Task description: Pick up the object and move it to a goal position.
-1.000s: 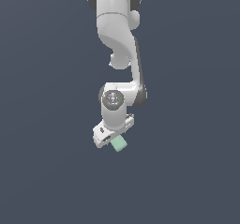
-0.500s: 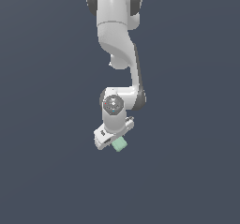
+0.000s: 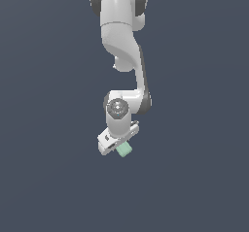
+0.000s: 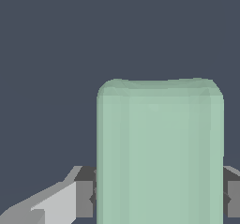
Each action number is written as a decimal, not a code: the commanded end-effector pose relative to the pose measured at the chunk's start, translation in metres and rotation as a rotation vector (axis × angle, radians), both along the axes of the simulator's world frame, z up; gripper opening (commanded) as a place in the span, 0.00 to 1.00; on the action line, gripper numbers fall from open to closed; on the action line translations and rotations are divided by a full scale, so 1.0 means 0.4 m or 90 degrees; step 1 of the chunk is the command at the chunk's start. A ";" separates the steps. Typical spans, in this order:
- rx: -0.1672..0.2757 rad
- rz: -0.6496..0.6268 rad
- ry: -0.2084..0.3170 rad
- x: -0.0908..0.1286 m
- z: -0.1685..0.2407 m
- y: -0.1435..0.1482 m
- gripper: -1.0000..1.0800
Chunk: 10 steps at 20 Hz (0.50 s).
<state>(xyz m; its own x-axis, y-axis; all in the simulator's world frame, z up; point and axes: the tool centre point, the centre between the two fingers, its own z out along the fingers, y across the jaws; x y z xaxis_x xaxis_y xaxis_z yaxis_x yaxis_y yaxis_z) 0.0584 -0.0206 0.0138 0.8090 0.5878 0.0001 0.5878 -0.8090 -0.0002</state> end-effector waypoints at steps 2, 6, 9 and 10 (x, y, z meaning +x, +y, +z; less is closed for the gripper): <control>0.000 0.000 0.000 -0.002 0.003 0.000 0.00; 0.000 0.000 0.000 -0.014 0.016 0.004 0.00; 0.000 0.000 0.000 -0.028 0.033 0.010 0.00; 0.000 0.000 0.000 -0.035 0.040 0.012 0.00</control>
<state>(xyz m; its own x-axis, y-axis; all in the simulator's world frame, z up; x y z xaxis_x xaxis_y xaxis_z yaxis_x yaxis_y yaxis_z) 0.0477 -0.0171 0.0256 0.8095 0.5871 -0.0007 0.5871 -0.8095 -0.0004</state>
